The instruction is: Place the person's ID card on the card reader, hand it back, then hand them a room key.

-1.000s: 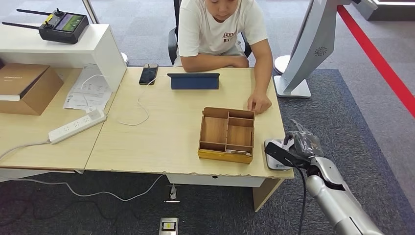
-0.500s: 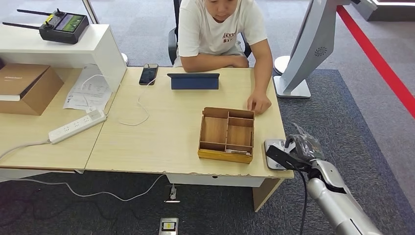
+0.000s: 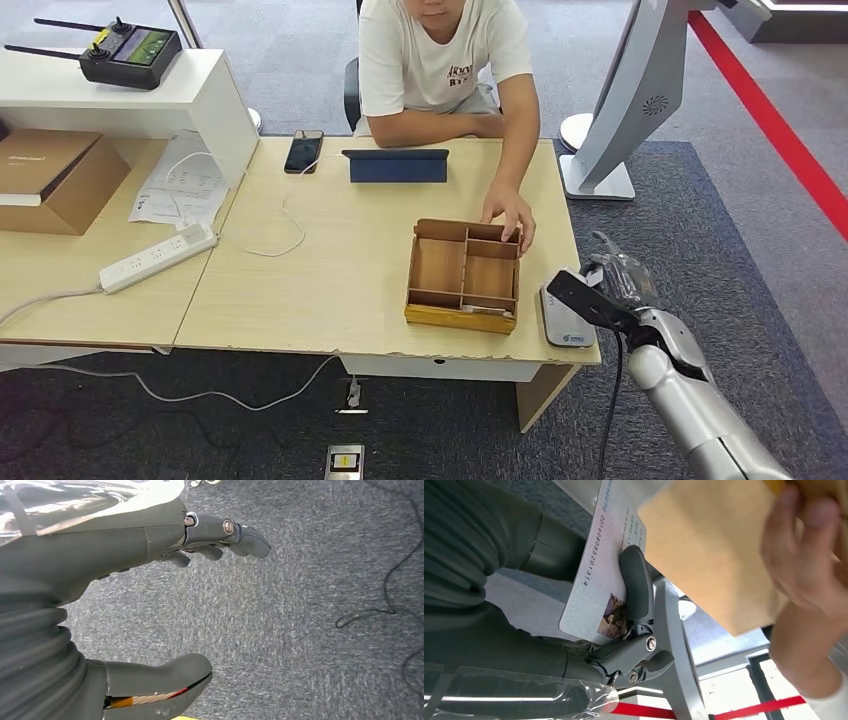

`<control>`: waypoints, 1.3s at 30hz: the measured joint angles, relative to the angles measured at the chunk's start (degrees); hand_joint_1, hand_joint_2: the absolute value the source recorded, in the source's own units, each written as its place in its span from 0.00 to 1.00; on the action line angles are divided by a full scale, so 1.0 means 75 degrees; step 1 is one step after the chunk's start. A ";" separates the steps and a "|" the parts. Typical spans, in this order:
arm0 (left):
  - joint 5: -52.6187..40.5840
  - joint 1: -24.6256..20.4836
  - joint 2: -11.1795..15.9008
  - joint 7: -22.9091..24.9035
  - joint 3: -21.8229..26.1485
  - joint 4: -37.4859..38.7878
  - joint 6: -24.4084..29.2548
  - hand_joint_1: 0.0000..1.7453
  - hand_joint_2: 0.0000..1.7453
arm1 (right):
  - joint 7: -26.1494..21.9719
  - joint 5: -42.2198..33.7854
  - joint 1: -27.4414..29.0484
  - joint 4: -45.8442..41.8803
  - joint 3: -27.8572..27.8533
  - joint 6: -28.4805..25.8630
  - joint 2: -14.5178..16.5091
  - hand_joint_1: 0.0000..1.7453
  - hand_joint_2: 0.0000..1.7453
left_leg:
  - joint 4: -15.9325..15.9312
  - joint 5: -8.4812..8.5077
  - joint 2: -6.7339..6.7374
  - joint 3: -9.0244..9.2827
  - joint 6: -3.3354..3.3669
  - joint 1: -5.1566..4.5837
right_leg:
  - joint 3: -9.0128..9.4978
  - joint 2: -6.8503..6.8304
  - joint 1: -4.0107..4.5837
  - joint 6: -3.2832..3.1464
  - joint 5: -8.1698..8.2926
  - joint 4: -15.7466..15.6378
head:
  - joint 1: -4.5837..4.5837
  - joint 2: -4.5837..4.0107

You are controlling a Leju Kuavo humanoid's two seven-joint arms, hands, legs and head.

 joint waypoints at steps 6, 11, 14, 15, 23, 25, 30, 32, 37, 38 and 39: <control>-0.0015 -0.0003 -0.0001 -0.0110 0.0025 0.0000 0.0006 0.00 1.00 | 0.0061 -0.0101 -0.0746 -0.0968 -0.0121 0.0303 0.0027 1.00 1.00 | 0.0004 0.0005 0.0002 -0.0003 0.0006 0.0000 | -0.0003 0.0000 0.0000 0.0005 0.0006 0.0001 | 0.0000 0.0000; -0.0130 -0.0004 -0.0004 -0.0157 0.0042 0.0000 0.0020 0.00 1.00 | -0.0032 0.0053 -0.1500 -0.1311 -0.0104 0.0407 0.0127 1.00 1.00 | 0.0007 0.0007 0.0002 -0.0006 0.0008 0.0000 | -0.0003 0.0000 0.0000 0.0007 0.0007 0.0001 | -0.0001 0.0000; -0.0168 -0.0006 -0.0009 -0.0172 0.0042 0.0000 0.0019 0.00 1.00 | -0.0173 0.0218 -0.1859 -0.1298 -0.0064 0.0420 0.0205 1.00 1.00 | 0.0008 0.0007 0.0002 -0.0010 0.0008 0.0000 | -0.0003 0.0000 0.0000 0.0008 0.0008 0.0001 | 0.0000 0.0000; -0.0191 -0.0006 -0.0012 -0.0173 0.0042 0.0000 0.0018 0.00 1.00 | -0.0242 0.0271 -0.1963 -0.1261 -0.0047 0.0409 0.0242 1.00 1.00 | 0.0009 0.0007 0.0001 -0.0011 0.0008 0.0000 | -0.0003 0.0000 0.0000 0.0008 0.0008 0.0001 | 0.0000 0.0000; -0.0365 -0.0089 -0.0030 -0.0038 0.0042 0.0000 -0.0050 0.00 1.00 | -0.0735 0.0688 -0.2903 -0.0238 0.0232 0.0261 0.0749 1.00 1.00 | 0.0010 0.0008 0.0000 -0.0015 0.0008 0.0001 | -0.0007 0.0000 0.0002 0.0012 0.0013 0.0001 | 0.0000 0.0000; -0.0396 -0.0115 -0.0039 -0.0023 0.0042 0.0000 -0.0050 0.00 1.00 | -0.0793 0.0832 -0.3172 0.0165 0.0345 0.0221 0.0924 1.00 1.00 | 0.0010 0.0009 0.0000 -0.0016 0.0008 0.0001 | -0.0008 0.0000 0.0002 0.0012 0.0014 0.0002 | 0.0001 0.0000; -0.0440 -0.0147 -0.0050 -0.0003 0.0042 0.0000 -0.0063 0.00 1.00 | -0.0798 0.1145 -0.3781 0.1110 0.0615 0.0182 0.1331 1.00 1.00 | 0.0011 0.0010 0.0000 -0.0018 0.0008 0.0002 | -0.0011 0.0000 0.0003 0.0012 0.0015 0.0003 | 0.0001 0.0000; -0.0480 -0.0165 -0.0054 0.0023 0.0042 0.0000 -0.0071 0.00 1.00 | -0.0734 0.1285 -0.3977 0.1460 0.0724 0.0182 0.1483 1.00 1.00 | 0.0011 0.0010 -0.0001 -0.0018 0.0008 0.0001 | -0.0011 0.0000 0.0003 0.0012 0.0015 0.0003 | 0.0000 0.0000; -0.0519 -0.0208 -0.0071 0.0087 0.0042 0.0000 -0.0072 0.00 1.00 | -0.0569 0.1511 -0.4321 0.2185 0.0958 0.0201 0.1829 1.00 1.00 | 0.0012 0.0010 0.0000 -0.0018 0.0008 0.0001 | -0.0013 0.0000 0.0003 0.0012 0.0015 0.0003 | 0.0000 0.0000; -0.0513 -0.0210 -0.0076 0.0090 0.0042 0.0000 -0.0071 0.00 1.00 | -0.0556 0.1527 -0.4372 0.2301 0.0996 0.0210 0.1892 1.00 1.00 | 0.0012 0.0010 0.0000 -0.0019 0.0008 0.0001 | -0.0014 0.0000 0.0003 0.0012 0.0015 0.0003 | -0.0001 0.0000; -0.0505 -0.0209 -0.0080 0.0090 0.0042 0.0000 -0.0068 0.00 1.00 | -0.0549 0.1538 -0.4418 0.2406 0.1028 0.0221 0.1950 1.00 1.00 | 0.0012 0.0010 0.0000 -0.0019 0.0008 0.0001 | -0.0014 0.0000 0.0004 0.0012 0.0015 0.0003 | -0.0001 0.0000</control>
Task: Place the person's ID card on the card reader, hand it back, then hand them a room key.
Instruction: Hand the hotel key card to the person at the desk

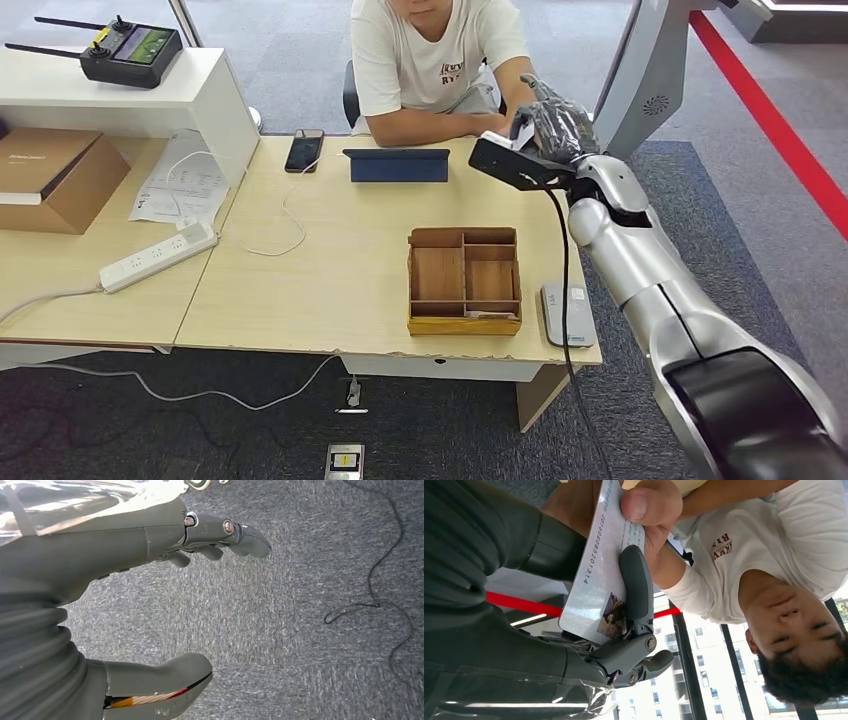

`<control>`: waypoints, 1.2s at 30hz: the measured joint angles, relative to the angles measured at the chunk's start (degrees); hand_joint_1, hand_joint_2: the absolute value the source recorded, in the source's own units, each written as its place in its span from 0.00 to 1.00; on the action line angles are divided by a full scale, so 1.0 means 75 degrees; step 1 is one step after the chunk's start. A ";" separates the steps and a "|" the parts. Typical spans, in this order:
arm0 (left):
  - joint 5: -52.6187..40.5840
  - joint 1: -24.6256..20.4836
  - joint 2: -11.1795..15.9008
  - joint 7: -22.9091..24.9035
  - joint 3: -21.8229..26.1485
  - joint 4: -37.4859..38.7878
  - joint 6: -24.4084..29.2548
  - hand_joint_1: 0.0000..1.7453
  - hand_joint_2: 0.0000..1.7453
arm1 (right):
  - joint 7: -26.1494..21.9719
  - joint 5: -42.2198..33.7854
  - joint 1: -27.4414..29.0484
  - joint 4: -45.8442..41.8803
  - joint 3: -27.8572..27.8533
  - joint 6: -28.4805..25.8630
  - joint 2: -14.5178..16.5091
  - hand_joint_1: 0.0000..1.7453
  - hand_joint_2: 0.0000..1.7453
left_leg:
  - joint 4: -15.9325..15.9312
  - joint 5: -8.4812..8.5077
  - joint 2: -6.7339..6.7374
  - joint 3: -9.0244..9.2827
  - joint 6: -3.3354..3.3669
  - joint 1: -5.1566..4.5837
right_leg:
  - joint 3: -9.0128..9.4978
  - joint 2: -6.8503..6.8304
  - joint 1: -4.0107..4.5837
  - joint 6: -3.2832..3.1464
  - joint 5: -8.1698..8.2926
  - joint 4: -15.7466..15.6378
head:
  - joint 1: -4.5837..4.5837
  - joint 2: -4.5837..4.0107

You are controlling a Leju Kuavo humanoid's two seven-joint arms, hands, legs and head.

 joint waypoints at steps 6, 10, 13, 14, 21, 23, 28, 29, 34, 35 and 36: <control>0.0022 0.0028 -0.0010 -0.0019 0.0000 0.0000 0.0017 0.00 1.00 | -0.0001 0.0023 -0.0135 0.0505 0.0137 0.0028 0.0230 0.57 1.00 | 0.0001 0.0000 -0.0002 -0.0004 0.0000 0.0000 | -0.0003 0.0000 0.0000 0.0000 0.0000 0.0000 | 0.0001 0.0000; 0.0034 0.0048 -0.0009 -0.0018 0.0000 0.0000 0.0020 0.00 1.00 | -0.0068 0.0036 -0.0172 0.0701 0.0199 -0.0037 0.0302 0.00 1.00 | 0.0002 0.0000 -0.0002 -0.0005 0.0000 0.0000 | -0.0006 0.0000 0.0000 0.0000 0.0000 0.0000 | 0.0001 0.0000; 0.0060 0.0061 -0.0009 -0.0018 0.0000 0.0000 0.0026 0.00 0.75 | -0.0109 0.0033 -0.0195 0.0788 0.0222 -0.0136 0.0349 0.00 1.00 | 0.0002 0.0000 -0.0002 -0.0006 0.0000 0.0000 | -0.0006 0.0000 0.0000 0.0000 0.0000 0.0000 | 0.0000 0.0000; 0.0069 0.0065 -0.0010 -0.0020 0.0000 0.0000 0.0028 0.00 0.50 | -0.0118 0.0026 -0.0206 0.0815 0.0226 -0.0165 0.0364 0.00 1.00 | 0.0002 0.0000 -0.0001 -0.0006 0.0000 0.0000 | -0.0006 0.0000 0.0000 0.0000 0.0000 0.0000 | 0.0001 0.0000; 0.0108 0.0088 -0.0010 -0.0042 0.0000 0.0000 0.0075 0.00 0.00 | -0.0299 -0.0147 -0.0316 0.0942 0.0249 -0.0297 0.0400 0.00 1.00 | 0.0005 0.0001 -0.0001 -0.0005 0.0001 0.0000 | -0.0005 0.0000 0.0000 0.0001 0.0002 0.0000 | 0.0001 0.0000; 0.0130 0.0103 -0.0011 -0.0075 0.0000 0.0001 0.0119 0.00 0.00 | -0.0401 -0.0341 -0.0364 0.0945 0.0250 -0.0257 0.0399 0.00 1.00 | 0.0007 0.0001 -0.0001 -0.0005 0.0001 0.0000 | -0.0005 0.0000 0.0000 0.0001 0.0003 0.0000 | 0.0001 0.0000; 0.0221 0.0178 -0.0014 -0.0133 0.0017 0.0007 0.0166 0.00 0.00 | -0.0536 -0.1576 -0.0448 0.0893 0.0093 0.0548 0.0382 0.00 1.00 | 0.0010 0.0000 0.0000 -0.0006 0.0001 0.0000 | -0.0007 0.0000 0.0000 0.0002 0.0004 0.0000 | 0.0001 0.0000; 0.0234 0.0189 -0.0015 -0.0118 0.0031 0.0011 0.0164 0.00 0.00 | -0.0500 -0.1954 -0.0441 0.0841 0.0006 0.0832 0.0366 0.00 1.00 | 0.0011 0.0000 0.0000 -0.0007 0.0001 0.0000 | -0.0008 0.0000 0.0000 0.0002 0.0004 0.0000 | 0.0002 0.0000; 0.0258 0.0219 -0.0016 0.0023 0.0101 0.0034 0.0130 0.00 0.00 | 0.0131 -0.4340 -0.0057 0.0066 -0.0377 0.2533 0.0136 0.00 1.00 | 0.0013 0.0000 -0.0001 -0.0006 0.0001 0.0001 | -0.0006 0.0000 0.0001 0.0002 0.0004 -0.0001 | 0.0001 0.0000; 0.0265 0.0224 -0.0016 0.0031 0.0114 0.0034 0.0122 0.00 0.00 | 0.0301 -0.4760 0.0114 -0.0167 -0.0403 0.2746 0.0062 0.00 1.00 | 0.0013 0.0000 -0.0001 -0.0006 0.0001 0.0001 | -0.0006 0.0000 0.0001 0.0002 0.0004 -0.0001 | 0.0001 0.0000; 0.0273 0.0228 -0.0016 0.0036 0.0125 0.0036 0.0116 0.00 0.00 | 0.0476 -0.5139 0.0326 -0.0444 -0.0421 0.2873 -0.0022 0.00 1.00 | 0.0013 0.0000 -0.0001 -0.0006 0.0001 0.0001 | -0.0005 0.0000 0.0001 0.0002 0.0003 -0.0002 | 0.0001 0.0000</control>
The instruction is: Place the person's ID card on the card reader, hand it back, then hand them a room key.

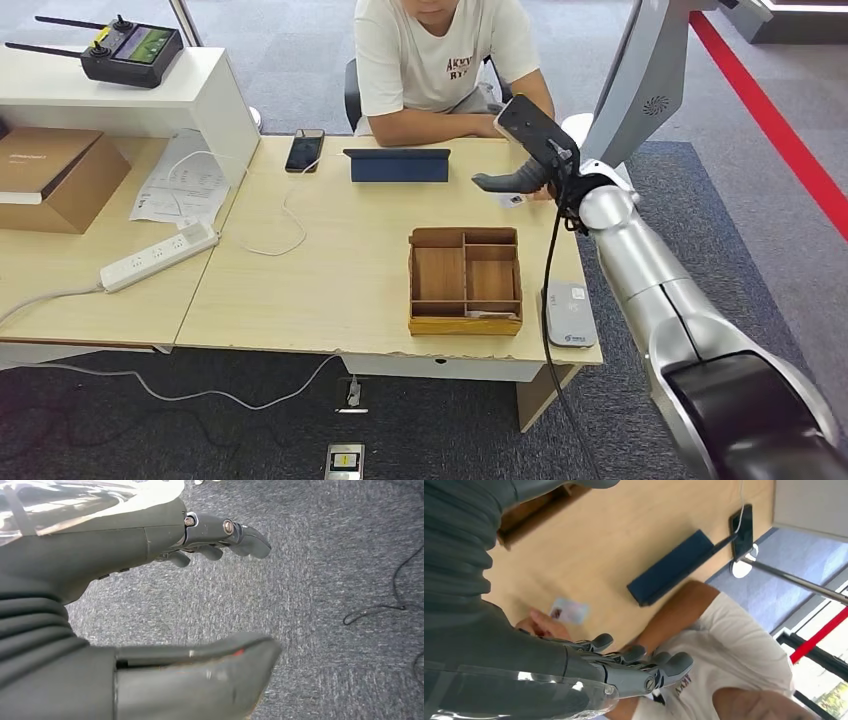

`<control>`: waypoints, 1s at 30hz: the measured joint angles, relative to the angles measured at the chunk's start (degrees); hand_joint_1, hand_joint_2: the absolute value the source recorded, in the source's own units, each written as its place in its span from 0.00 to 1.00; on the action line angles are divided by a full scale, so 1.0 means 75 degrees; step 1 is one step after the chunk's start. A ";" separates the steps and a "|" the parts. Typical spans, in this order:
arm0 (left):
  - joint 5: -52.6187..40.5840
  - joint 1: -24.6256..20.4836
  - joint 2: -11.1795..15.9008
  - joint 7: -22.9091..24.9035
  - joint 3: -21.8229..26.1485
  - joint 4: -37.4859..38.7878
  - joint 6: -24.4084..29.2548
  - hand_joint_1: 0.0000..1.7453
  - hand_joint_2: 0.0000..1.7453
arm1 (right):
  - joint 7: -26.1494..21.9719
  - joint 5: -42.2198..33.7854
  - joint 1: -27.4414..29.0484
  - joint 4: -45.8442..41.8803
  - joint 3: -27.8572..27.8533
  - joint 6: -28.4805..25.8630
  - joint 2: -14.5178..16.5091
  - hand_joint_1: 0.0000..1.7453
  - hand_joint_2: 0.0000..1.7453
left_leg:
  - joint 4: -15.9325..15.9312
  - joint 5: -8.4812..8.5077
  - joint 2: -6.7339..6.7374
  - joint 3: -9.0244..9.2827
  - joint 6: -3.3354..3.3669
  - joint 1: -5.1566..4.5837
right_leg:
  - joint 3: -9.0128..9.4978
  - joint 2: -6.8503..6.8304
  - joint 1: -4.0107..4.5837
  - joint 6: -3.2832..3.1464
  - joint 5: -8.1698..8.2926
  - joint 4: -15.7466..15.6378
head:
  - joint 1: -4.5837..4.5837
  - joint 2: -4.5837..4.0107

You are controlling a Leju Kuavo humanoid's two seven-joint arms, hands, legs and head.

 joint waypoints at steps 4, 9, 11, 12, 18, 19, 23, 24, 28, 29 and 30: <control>0.0042 0.0005 0.0003 0.0034 0.0067 0.0004 -0.0007 0.00 0.00 | 0.0539 -0.0830 0.1034 -0.1231 -0.0029 -0.0006 -0.0373 0.00 1.00 | 0.0001 -0.0001 0.0000 0.0000 0.0000 0.0000 | 0.0000 0.0000 0.0000 0.0000 0.0000 -0.0001 | 0.0001 0.0000; 0.0053 0.0005 0.0003 0.0133 0.0149 0.0007 -0.0007 0.00 0.00 | 0.0925 -0.0790 0.2299 -0.2530 -0.0046 -0.0457 -0.0745 0.00 1.00 | 0.0000 -0.0002 0.0000 0.0000 0.0001 0.0002 | 0.0000 0.0000 0.0002 0.0000 -0.0001 -0.0001 | 0.0001 0.0000; 0.0020 0.0004 0.0003 0.0156 0.0163 0.0008 -0.0007 0.00 0.00 | 0.1056 -0.0728 0.2790 -0.3021 -0.0079 -0.0593 -0.0858 0.00 1.00 | 0.0000 -0.0002 0.0000 0.0000 0.0001 0.0002 | 0.0000 0.0000 0.0002 0.0000 -0.0001 -0.0001 | 0.0001 0.0000; 0.0004 0.0003 0.0003 0.0170 0.0171 0.0008 -0.0006 0.00 0.00 | 0.1119 -0.0722 0.3008 -0.3245 -0.0107 -0.0642 -0.0902 0.00 1.00 | -0.0001 -0.0002 0.0000 0.0000 0.0001 0.0002 | 0.0000 0.0000 0.0002 0.0000 -0.0001 -0.0001 | 0.0001 0.0000; -0.0020 -0.0002 -0.0001 0.0195 0.0197 0.0008 0.0014 0.00 0.00 | 0.1399 -0.0849 0.3957 -0.4374 -0.0308 -0.0757 -0.1057 0.00 1.00 | -0.0001 -0.0002 0.0002 0.0000 0.0001 0.0002 | 0.0000 0.0000 0.0002 0.0000 -0.0001 -0.0001 | 0.0001 0.0000; -0.0020 -0.0003 -0.0002 0.0194 0.0197 0.0008 0.0017 0.00 0.00 | 0.1427 -0.0868 0.4058 -0.4509 -0.0341 -0.0757 -0.1073 0.00 1.00 | -0.0001 -0.0002 0.0002 -0.0001 0.0001 0.0002 | 0.0000 0.0001 0.0002 0.0000 0.0000 -0.0001 | 0.0001 0.0000; -0.0044 -0.0009 -0.0003 0.0152 0.0198 0.0008 0.0019 0.00 0.00 | 0.1459 -0.0905 0.4341 -0.4897 -0.0413 -0.0764 -0.1112 0.00 1.00 | 0.0000 -0.0001 0.0004 0.0000 0.0002 0.0002 | 0.0000 0.0001 0.0002 0.0000 0.0000 -0.0001 | 0.0001 0.0000; -0.0052 -0.0010 -0.0003 0.0135 0.0198 0.0007 0.0019 0.00 0.00 | 0.1459 -0.0902 0.4387 -0.4971 -0.0424 -0.0768 -0.1119 0.00 1.00 | 0.0000 -0.0001 0.0004 0.0000 0.0002 0.0002 | 0.0000 0.0001 0.0001 0.0001 0.0001 -0.0001 | 0.0001 0.0000; -0.0097 -0.0016 -0.0001 0.0063 0.0198 0.0007 0.0019 0.00 0.00 | 0.1470 -0.0734 0.4508 -0.5217 -0.0447 -0.0804 -0.1138 0.00 1.00 | 0.0000 -0.0001 0.0004 0.0000 0.0002 0.0002 | 0.0000 0.0001 0.0001 0.0001 0.0001 -0.0001 | 0.0000 0.0000; -0.0114 -0.0017 0.0000 0.0050 0.0198 0.0007 0.0018 0.00 0.00 | 0.1474 -0.0658 0.4528 -0.5273 -0.0452 -0.0819 -0.1143 0.00 1.00 | 0.0000 -0.0001 0.0003 0.0000 0.0002 0.0002 | 0.0000 0.0001 0.0001 0.0001 0.0001 -0.0001 | 0.0000 0.0000; -0.0128 -0.0018 0.0002 0.0038 0.0198 0.0007 0.0017 0.00 0.00 | 0.1477 -0.0574 0.4543 -0.5329 -0.0455 -0.0833 -0.1151 0.00 1.00 | 0.0000 -0.0001 0.0003 0.0000 0.0002 0.0002 | 0.0000 0.0001 0.0001 0.0001 0.0001 -0.0001 | -0.0001 0.0000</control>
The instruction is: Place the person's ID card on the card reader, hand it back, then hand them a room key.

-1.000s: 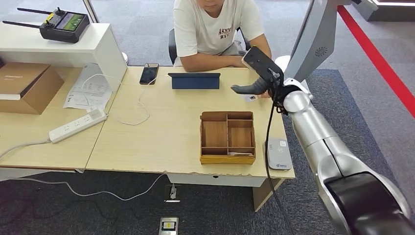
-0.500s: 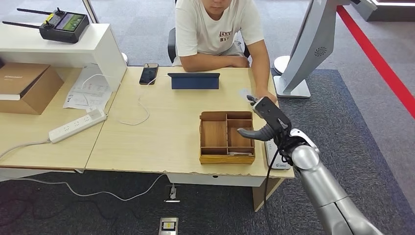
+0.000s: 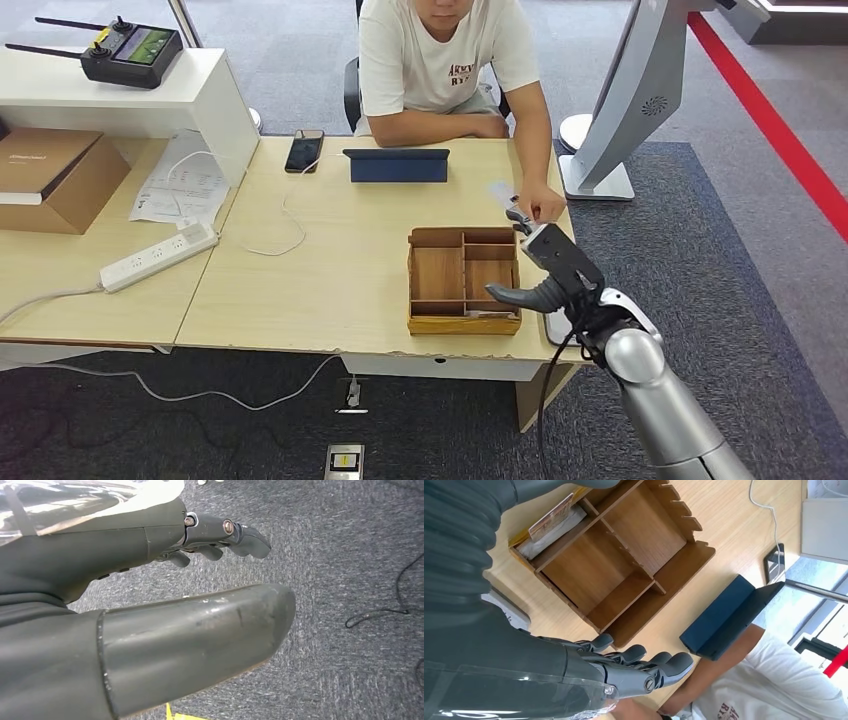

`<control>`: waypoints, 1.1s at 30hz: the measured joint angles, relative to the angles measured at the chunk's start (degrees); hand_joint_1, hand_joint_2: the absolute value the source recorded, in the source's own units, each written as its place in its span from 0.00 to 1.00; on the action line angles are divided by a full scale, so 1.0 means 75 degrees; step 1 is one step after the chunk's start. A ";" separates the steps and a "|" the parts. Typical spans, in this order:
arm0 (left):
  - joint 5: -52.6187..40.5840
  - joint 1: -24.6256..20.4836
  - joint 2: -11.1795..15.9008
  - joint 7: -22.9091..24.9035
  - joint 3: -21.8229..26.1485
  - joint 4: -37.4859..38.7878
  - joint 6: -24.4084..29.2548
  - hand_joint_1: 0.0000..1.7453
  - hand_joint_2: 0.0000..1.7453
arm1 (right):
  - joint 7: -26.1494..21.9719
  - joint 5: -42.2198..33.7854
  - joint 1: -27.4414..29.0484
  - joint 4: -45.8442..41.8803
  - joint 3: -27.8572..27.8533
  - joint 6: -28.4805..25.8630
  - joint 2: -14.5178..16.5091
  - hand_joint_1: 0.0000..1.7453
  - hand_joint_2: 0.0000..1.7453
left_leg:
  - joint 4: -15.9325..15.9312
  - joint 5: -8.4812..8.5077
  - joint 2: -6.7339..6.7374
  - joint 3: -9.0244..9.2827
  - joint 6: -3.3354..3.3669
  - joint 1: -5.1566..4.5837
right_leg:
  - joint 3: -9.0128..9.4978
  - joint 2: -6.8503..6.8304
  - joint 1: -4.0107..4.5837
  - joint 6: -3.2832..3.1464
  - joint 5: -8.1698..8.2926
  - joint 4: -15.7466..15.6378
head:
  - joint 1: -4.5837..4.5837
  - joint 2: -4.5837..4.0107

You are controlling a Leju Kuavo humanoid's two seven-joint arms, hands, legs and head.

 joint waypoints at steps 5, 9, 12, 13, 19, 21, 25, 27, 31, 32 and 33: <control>-0.0020 -0.0007 0.0004 -0.0022 0.0000 -0.0001 -0.0001 0.00 0.00 | -0.0015 0.0466 0.0055 -0.0241 0.0002 -0.0029 -0.0049 0.00 1.00 | 0.0000 0.0000 0.0000 0.0000 0.0000 0.0000 | 0.0000 0.0000 0.0000 0.0000 0.0000 0.0000 | 0.0001 0.0000; -0.0031 -0.0010 0.0004 -0.0025 -0.0001 -0.0001 -0.0001 0.00 0.00 | -0.0068 0.1358 0.0136 -0.0461 0.0042 -0.0152 -0.0120 0.00 1.00 | 0.0000 0.0000 0.0000 -0.0001 0.0000 0.0000 | 0.0000 0.0000 0.0000 0.0000 0.0000 0.0000 | 0.0001 0.0000; -0.0023 -0.0012 0.0004 -0.0025 -0.0001 -0.0001 0.0011 0.00 0.00 | -0.0108 0.2654 0.0244 -0.0670 0.0106 -0.0473 -0.0200 0.00 1.00 | 0.0000 0.0000 0.0000 -0.0001 0.0000 0.0000 | 0.0000 0.0000 0.0000 0.0000 0.0000 0.0000 | 0.0001 0.0000; -0.0017 -0.0013 0.0004 -0.0024 -0.0001 -0.0002 0.0020 0.00 0.00 | -0.0120 0.3145 0.0292 -0.0736 0.0125 -0.0591 -0.0222 0.00 1.00 | 0.0000 0.0000 0.0000 -0.0001 0.0000 0.0000 | 0.0001 0.0000 0.0000 0.0000 0.0000 0.0000 | 0.0002 0.0000; -0.0007 -0.0020 -0.0009 -0.0005 0.0000 -0.0001 0.0090 0.00 0.00 | 0.0022 0.5352 0.0597 -0.0979 0.0318 -0.1018 -0.0316 0.00 1.00 | -0.0001 0.0000 0.0000 -0.0001 0.0000 0.0000 | 0.0001 0.0000 0.0000 0.0000 0.0000 0.0000 | 0.0001 0.0000; -0.0009 -0.0020 -0.0020 -0.0002 0.0000 -0.0002 0.0106 0.00 0.00 | 0.0140 0.5718 0.0745 -0.1034 0.0362 -0.1099 -0.0322 0.00 1.00 | -0.0001 0.0000 0.0000 -0.0002 0.0000 0.0000 | 0.0001 0.0000 0.0000 0.0000 -0.0001 0.0000 | 0.0001 0.0000; -0.0017 -0.0025 -0.0026 0.0018 0.0000 -0.0001 0.0115 0.00 0.00 | 0.0353 0.6199 0.1053 -0.1197 0.0460 -0.1262 -0.0329 0.00 1.00 | -0.0001 0.0000 0.0000 -0.0002 0.0000 0.0000 | 0.0000 0.0000 0.0000 0.0000 -0.0001 0.0000 | 0.0001 0.0000; -0.0014 -0.0026 -0.0026 0.0035 0.0001 -0.0002 0.0127 0.00 0.00 | 0.0452 0.6550 0.1195 -0.1271 0.0513 -0.1388 -0.0331 0.00 1.00 | -0.0001 0.0000 0.0000 -0.0003 0.0000 0.0000 | 0.0000 0.0000 0.0000 -0.0001 -0.0001 0.0000 | 0.0001 0.0000; -0.0015 -0.0029 -0.0034 0.0064 0.0002 -0.0002 0.0138 0.00 0.00 | 0.0508 0.7221 0.1397 -0.1318 0.0693 -0.1754 -0.0326 0.00 1.00 | -0.0002 0.0000 0.0000 -0.0003 0.0000 0.0000 | 0.0000 0.0000 0.0000 -0.0001 -0.0001 0.0000 | 0.0001 0.0000; -0.0016 -0.0031 -0.0038 0.0065 0.0003 -0.0002 0.0138 0.00 0.00 | 0.0507 0.7313 0.1422 -0.1306 0.0744 -0.1833 -0.0321 0.00 1.00 | -0.0002 0.0000 0.0000 -0.0003 0.0000 0.0000 | 0.0000 0.0000 0.0000 -0.0001 -0.0001 0.0000 | 0.0001 0.0000; -0.0018 -0.0032 -0.0043 0.0064 0.0003 -0.0002 0.0138 0.00 0.00 | 0.0507 0.7389 0.1438 -0.1289 0.0794 -0.1900 -0.0313 0.00 1.00 | -0.0002 0.0000 0.0000 -0.0004 0.0000 0.0000 | 0.0000 0.0000 0.0000 -0.0001 -0.0001 0.0000 | 0.0001 0.0000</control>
